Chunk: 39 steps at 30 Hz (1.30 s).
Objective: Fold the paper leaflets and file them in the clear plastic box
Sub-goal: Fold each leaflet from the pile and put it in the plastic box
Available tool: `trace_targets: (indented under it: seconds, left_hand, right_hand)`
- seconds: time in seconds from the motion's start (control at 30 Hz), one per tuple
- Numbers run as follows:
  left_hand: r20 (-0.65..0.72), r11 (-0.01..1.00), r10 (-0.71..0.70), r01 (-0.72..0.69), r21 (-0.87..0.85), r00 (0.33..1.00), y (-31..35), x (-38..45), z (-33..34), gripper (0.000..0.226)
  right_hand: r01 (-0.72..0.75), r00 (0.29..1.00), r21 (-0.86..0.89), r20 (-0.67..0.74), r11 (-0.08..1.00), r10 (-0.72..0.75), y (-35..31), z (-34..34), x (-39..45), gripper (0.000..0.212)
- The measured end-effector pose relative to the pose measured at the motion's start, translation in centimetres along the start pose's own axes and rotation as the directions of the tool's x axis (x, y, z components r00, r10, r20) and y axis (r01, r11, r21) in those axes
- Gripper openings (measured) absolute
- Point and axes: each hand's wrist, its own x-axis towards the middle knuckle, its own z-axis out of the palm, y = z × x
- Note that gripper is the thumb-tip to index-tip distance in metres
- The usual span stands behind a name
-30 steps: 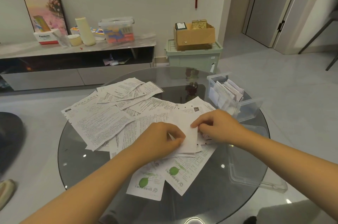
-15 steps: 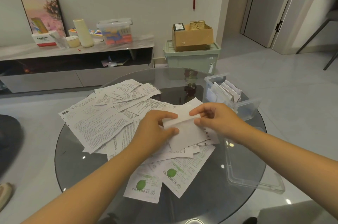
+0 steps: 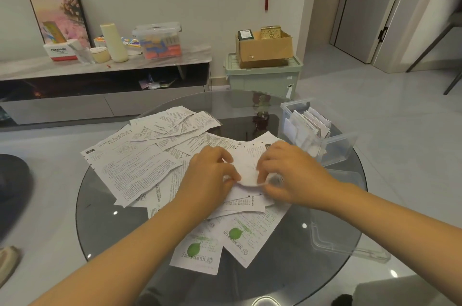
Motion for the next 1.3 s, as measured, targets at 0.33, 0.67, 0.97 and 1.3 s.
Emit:
trace_targets:
  seconds: [0.33, 0.67, 0.97, 1.3]
  left_hand:
    - [0.482, 0.933, -0.064, 0.224, -0.282, 0.874, 0.5, -1.4, -1.2, 0.025]
    - [0.418, 0.865, -0.239, 0.388, -0.319, 0.877, 1.4, -1.2, -0.4, 0.045]
    - [0.425, 0.878, -0.246, 0.386, -0.283, 0.871, 1.6, -0.9, -0.4, 0.052]
    - [0.393, 0.648, -0.406, 0.563, -0.513, 0.825, 2.2, 0.2, -0.3, 0.023]
  right_hand:
    - [-0.196, 0.937, 0.137, 0.319, 0.971, 0.144, -1.0, 0.4, -0.1, 0.013]
    - [-0.354, 0.909, 0.042, 0.251, 0.934, 0.333, -0.5, 1.7, 1.6, 0.061]
    - [-0.349, 0.878, -0.036, 0.337, 0.936, 0.340, 0.7, 1.5, 1.5, 0.061]
    - [-0.228, 0.964, 0.064, 0.155, 0.972, 0.216, -0.1, 0.9, 0.4, 0.057]
